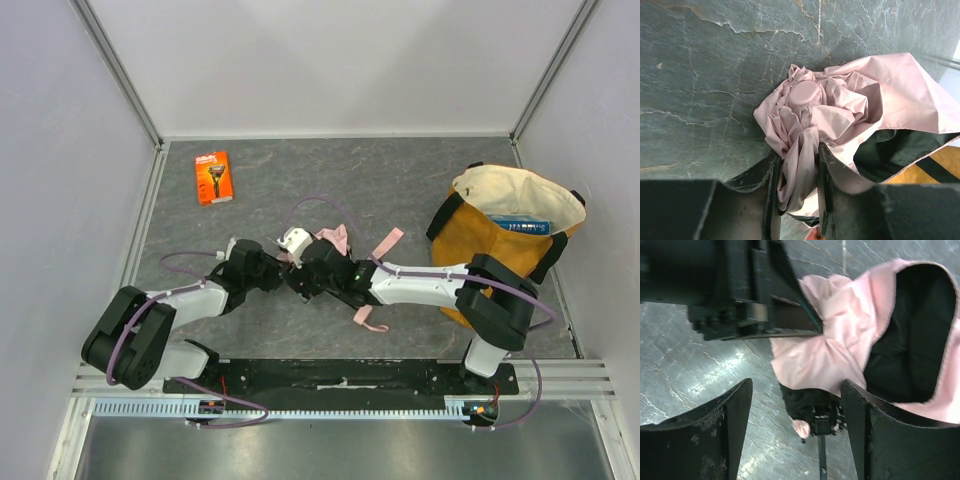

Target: Put away the umbrella

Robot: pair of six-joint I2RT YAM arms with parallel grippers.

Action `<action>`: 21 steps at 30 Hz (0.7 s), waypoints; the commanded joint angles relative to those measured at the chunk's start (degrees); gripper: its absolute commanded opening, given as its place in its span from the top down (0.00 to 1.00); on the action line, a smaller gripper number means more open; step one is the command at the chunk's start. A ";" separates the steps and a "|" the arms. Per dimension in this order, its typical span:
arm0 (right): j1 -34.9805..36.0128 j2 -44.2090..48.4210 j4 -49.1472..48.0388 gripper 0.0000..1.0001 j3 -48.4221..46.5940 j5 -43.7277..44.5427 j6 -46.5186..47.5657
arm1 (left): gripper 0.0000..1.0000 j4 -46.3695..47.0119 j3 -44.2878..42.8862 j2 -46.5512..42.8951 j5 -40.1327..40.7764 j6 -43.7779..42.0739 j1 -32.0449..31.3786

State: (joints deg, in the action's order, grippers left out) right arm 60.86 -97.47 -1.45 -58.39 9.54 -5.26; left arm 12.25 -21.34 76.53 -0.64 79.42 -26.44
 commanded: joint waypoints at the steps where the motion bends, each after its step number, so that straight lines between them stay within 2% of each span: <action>1: 1.37 -2.11 -9.26 0.20 -0.15 0.04 7.43 | 0.98 -14.01 0.60 3.10 0.91 -0.40 0.07; 4: 1.37 -5.52 -10.77 0.14 -0.67 -0.05 12.45 | 0.98 -14.36 0.51 2.92 -0.41 -0.23 0.07; 6: 1.37 -8.77 -9.97 0.12 -1.90 2.83 15.61 | 0.98 -15.32 0.08 2.83 -0.41 -0.23 0.07; 11: 1.28 -13.61 -10.32 0.10 -1.47 7.41 20.72 | 0.98 -16.38 -0.28 2.66 -0.76 -0.14 0.07; 15: 0.93 -17.66 -8.40 0.12 -1.64 13.13 20.46 | 0.98 -17.00 -0.80 3.10 -1.11 -0.23 -0.02; 18: 0.31 -19.68 -7.96 0.21 0.12 14.45 18.10 | 0.98 -17.17 -0.89 2.57 -1.20 -0.49 0.07; 21: -0.74 -22.05 -5.41 0.43 0.47 13.85 14.23 | 0.98 -17.44 -1.16 2.04 -0.94 -0.75 0.07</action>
State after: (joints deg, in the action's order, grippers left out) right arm 62.81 -112.79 -17.08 -60.38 19.40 11.84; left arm 7.66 -24.08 77.32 -1.72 80.12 -26.04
